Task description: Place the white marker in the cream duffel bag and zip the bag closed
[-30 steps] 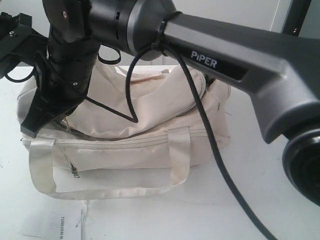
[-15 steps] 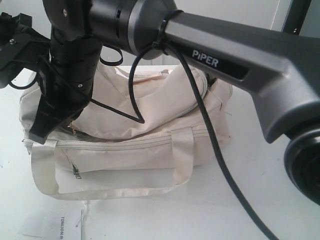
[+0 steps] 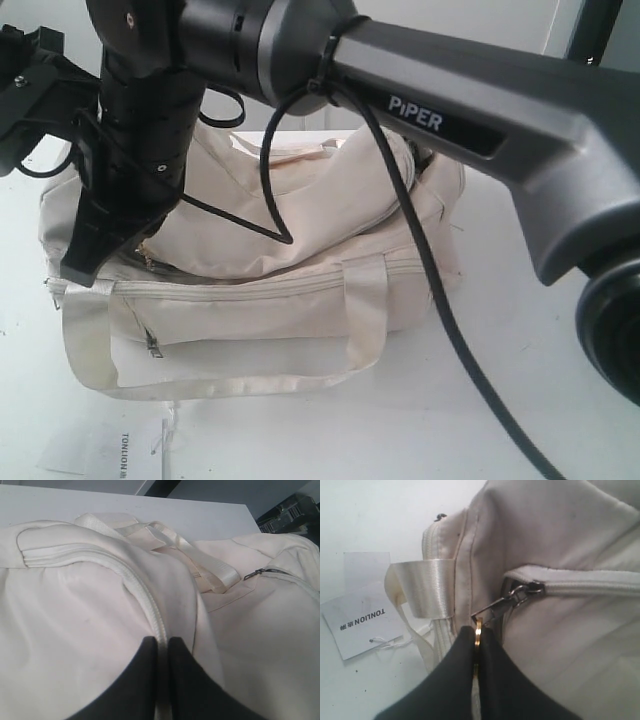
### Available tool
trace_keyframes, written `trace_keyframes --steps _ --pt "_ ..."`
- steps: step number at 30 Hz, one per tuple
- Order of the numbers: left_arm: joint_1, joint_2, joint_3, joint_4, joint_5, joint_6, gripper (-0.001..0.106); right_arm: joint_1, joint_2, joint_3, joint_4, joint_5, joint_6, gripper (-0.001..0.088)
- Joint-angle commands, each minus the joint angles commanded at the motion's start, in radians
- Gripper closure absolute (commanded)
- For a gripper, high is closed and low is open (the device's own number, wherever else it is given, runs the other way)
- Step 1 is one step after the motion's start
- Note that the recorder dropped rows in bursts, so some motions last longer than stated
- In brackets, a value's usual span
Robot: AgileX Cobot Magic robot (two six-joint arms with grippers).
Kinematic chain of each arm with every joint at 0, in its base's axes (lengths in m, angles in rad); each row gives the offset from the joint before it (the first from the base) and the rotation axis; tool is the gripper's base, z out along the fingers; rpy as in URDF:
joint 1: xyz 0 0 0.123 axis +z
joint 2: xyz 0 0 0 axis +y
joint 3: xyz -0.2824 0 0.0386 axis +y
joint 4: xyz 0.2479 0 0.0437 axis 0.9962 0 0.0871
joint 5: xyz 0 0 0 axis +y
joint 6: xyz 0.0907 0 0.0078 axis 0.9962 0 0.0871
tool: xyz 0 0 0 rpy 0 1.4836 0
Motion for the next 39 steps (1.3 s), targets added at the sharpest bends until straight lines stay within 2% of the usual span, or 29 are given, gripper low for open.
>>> trace_keyframes --steps 8,12,22,28,38,39 --pt "0.0 0.0 0.0 0.0 -0.002 0.0 0.105 0.0 -0.007 0.002 0.003 0.0 -0.002 0.0868" --pt "0.0 0.0 0.0 0.002 -0.014 0.0 0.105 0.0 -0.01 0.021 0.051 0.0 0.003 0.0868" --pt "0.0 0.0 0.0 0.009 -0.018 0.0 0.105 -0.002 -0.041 0.062 0.035 0.0 0.028 0.0868" --pt "0.0 0.0 0.0 0.009 -0.015 0.0 0.105 -0.002 -0.072 0.141 0.035 0.0 0.038 0.0868" --pt "0.0 0.0 0.0 0.014 -0.017 0.0 0.105 -0.002 -0.083 0.15 0.019 0.0 0.038 0.0868" --pt "0.0 0.0 0.0 0.014 -0.009 0.0 0.102 -0.002 -0.083 0.15 0.019 0.0 0.038 0.0868"
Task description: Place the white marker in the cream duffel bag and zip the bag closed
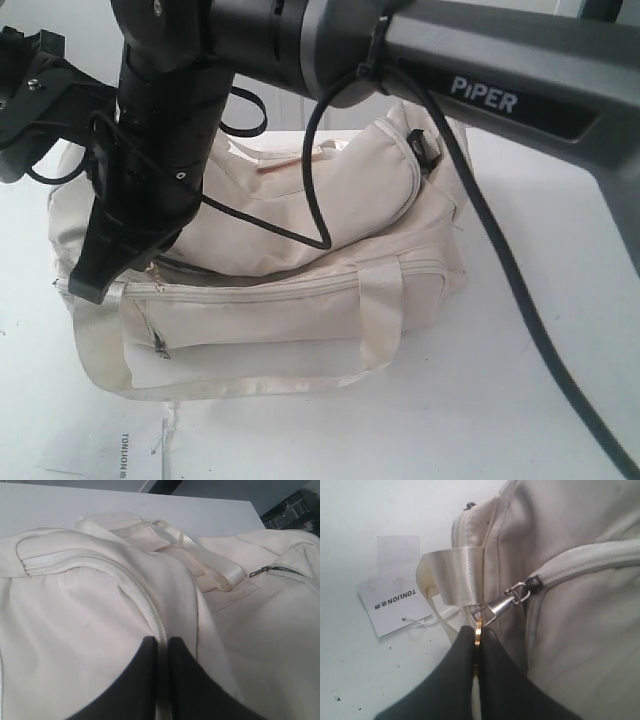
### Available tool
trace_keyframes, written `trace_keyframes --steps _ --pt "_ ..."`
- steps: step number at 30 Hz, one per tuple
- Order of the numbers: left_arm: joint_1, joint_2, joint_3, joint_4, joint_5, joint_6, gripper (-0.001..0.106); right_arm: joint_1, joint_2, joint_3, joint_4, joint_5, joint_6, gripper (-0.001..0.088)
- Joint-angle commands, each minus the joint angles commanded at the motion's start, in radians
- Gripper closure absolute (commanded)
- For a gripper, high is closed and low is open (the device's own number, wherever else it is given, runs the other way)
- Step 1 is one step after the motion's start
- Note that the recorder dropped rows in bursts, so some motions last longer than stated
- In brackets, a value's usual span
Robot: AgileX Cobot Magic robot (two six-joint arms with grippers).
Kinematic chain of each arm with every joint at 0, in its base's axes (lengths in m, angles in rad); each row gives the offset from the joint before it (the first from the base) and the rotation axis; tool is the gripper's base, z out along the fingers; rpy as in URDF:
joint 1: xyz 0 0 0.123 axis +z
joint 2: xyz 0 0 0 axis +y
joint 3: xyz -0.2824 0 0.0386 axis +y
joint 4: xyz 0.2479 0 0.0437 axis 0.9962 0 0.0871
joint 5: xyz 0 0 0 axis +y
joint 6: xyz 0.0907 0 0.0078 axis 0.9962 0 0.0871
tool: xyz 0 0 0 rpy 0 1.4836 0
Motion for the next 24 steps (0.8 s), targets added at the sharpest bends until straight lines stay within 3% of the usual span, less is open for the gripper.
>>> trace_keyframes --steps 2,7,9,12,15,19,24 --pt "0.002 0.0 0.0 0.0 0.008 0.0 0.089 0.0 0.0 0.0 0.0 0.0 0.0 0.0868" --pt "0.004 0.0 0.0 0.0 -0.008 -0.01 0.038 0.0 0.0 0.0 0.0 -0.093 0.003 0.0868" --pt "0.006 -0.002 0.0 0.008 -0.019 -0.035 0.026 0.0 0.0 0.0 0.002 -0.134 0.008 0.0868" --pt "0.025 -0.022 0.0 0.035 -0.01 -0.061 0.028 0.0 0.0 0.0 0.002 -0.176 0.008 0.0868" --pt "0.059 -0.069 0.0 0.118 0.026 -0.101 0.035 0.0 0.0 0.0 0.0 -0.198 0.008 0.0868" --pt "0.114 -0.158 0.004 0.266 0.076 -0.175 0.035 0.0 0.0 0.0 -0.002 -0.195 0.008 0.0868" --pt "0.144 -0.284 0.12 0.293 0.057 -0.201 0.035 0.0 0.0 0.0 -0.006 -0.195 0.008 0.0868"
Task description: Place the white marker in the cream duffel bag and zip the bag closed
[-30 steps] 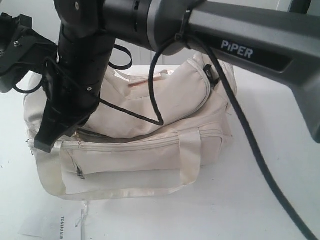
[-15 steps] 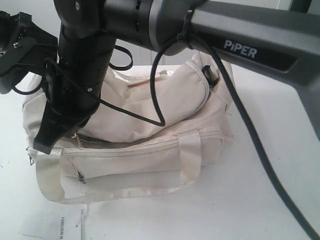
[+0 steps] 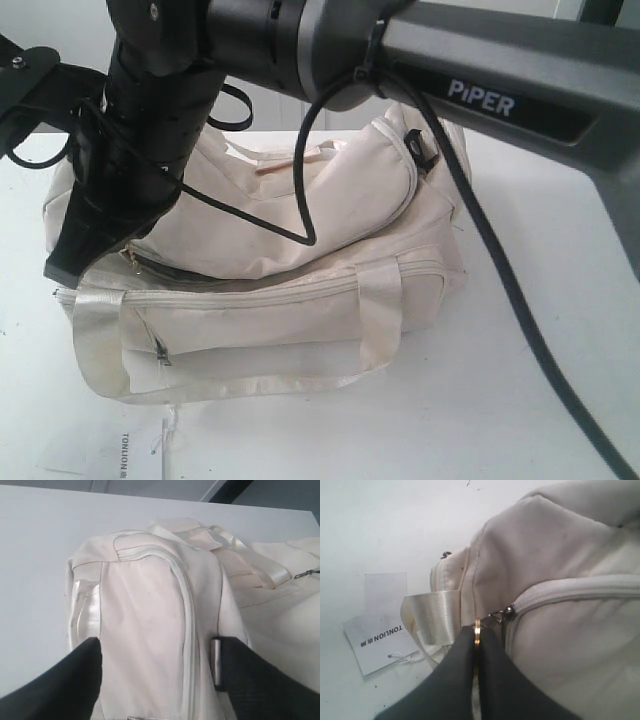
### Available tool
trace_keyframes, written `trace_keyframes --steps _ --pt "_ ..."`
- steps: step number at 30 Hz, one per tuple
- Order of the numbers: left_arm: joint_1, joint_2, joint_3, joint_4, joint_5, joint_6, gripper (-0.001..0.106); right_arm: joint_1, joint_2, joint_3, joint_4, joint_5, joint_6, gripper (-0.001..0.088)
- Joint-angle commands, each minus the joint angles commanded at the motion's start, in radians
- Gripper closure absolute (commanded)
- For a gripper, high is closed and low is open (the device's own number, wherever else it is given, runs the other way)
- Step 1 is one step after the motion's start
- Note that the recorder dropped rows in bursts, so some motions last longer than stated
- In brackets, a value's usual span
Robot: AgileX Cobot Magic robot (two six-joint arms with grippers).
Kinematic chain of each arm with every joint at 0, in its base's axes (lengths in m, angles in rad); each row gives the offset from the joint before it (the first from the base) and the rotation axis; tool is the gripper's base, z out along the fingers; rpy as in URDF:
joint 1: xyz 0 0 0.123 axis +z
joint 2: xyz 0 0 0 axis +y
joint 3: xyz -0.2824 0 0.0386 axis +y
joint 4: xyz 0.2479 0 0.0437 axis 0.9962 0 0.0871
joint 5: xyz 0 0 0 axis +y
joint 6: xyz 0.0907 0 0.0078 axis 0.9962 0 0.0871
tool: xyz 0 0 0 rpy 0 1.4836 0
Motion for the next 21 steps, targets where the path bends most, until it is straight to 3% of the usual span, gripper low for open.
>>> trace_keyframes --steps 5,10,14,21 --pt "0.0 -0.111 0.173 -0.007 -0.037 -0.01 0.035 0.0 0.0 0.0 0.0 0.005 0.0 0.0868" --pt "0.0 -0.215 0.336 -0.098 -0.05 -0.012 0.035 0.0 0.0 0.0 0.0 0.011 0.0 0.0868" --pt "-0.002 -0.267 0.416 -0.111 -0.044 -0.028 0.035 0.0 0.0 0.0 0.0 0.011 0.0 0.0868" --pt "-0.024 -0.275 0.545 -0.123 -0.12 0.068 0.035 0.0 0.0 0.0 0.0 0.015 0.0 0.0868"
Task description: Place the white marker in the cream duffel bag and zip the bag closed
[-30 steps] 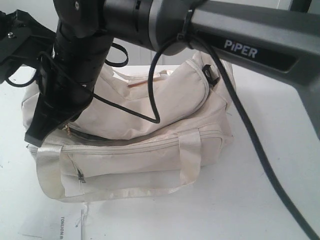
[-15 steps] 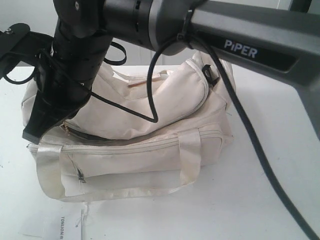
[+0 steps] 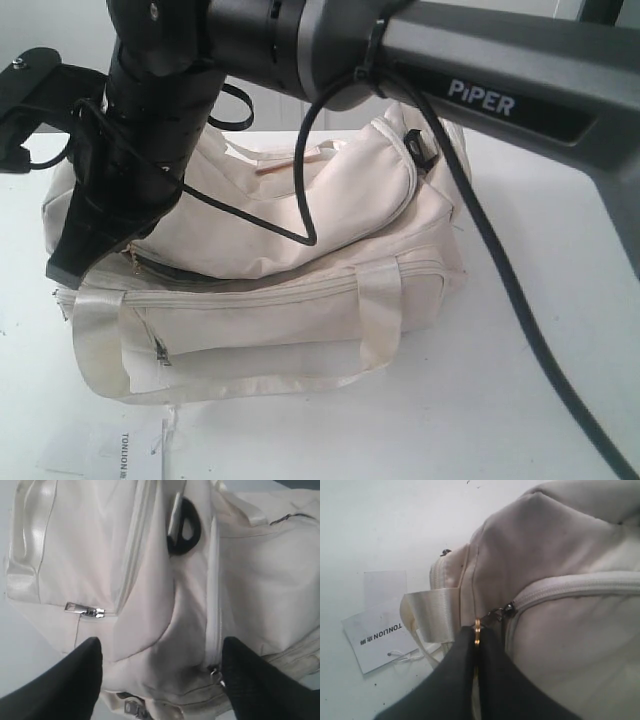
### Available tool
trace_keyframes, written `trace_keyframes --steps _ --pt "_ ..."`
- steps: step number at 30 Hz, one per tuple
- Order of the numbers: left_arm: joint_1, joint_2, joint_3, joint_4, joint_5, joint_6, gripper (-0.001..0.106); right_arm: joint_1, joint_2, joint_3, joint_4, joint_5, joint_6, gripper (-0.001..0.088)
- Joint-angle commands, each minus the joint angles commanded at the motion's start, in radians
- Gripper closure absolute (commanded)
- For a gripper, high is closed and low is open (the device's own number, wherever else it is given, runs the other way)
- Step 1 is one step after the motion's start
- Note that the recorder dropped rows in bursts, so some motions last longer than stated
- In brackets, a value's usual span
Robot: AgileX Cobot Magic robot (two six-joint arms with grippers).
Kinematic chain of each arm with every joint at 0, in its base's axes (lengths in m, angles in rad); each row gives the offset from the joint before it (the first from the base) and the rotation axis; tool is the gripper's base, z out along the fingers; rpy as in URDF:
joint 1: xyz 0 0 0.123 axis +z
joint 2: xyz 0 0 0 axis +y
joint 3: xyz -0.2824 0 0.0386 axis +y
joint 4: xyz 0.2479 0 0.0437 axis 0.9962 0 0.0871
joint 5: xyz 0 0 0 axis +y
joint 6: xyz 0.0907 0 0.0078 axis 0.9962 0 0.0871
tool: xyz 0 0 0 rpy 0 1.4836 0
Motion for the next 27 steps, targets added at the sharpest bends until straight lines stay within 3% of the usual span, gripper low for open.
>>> trace_keyframes --steps 5,9,14,17,21,27 --pt "-0.061 0.002 0.049 -0.07 -0.084 0.096 0.032 0.0 0.0 0.0 0.0 0.007 0.0 0.0868" --pt "-0.095 0.002 0.05 -0.056 -0.117 0.115 0.026 0.0 0.0 0.0 0.002 0.016 0.0 0.0868" --pt "-0.099 0.004 0.05 -0.056 -0.182 0.115 0.026 0.0 0.0 0.0 0.012 0.014 0.0 0.0868" --pt "-0.099 0.04 0.05 -0.071 -0.171 0.117 0.026 0.0 0.0 0.0 0.014 0.016 0.0 0.0868" --pt "-0.099 0.083 0.05 -0.183 -0.139 0.211 0.028 0.0 0.002 0.0 0.016 0.014 0.0 0.0868" --pt "-0.099 0.083 0.05 -0.187 -0.157 0.226 0.028 0.0 0.002 0.0 0.016 0.012 0.0 0.0868"
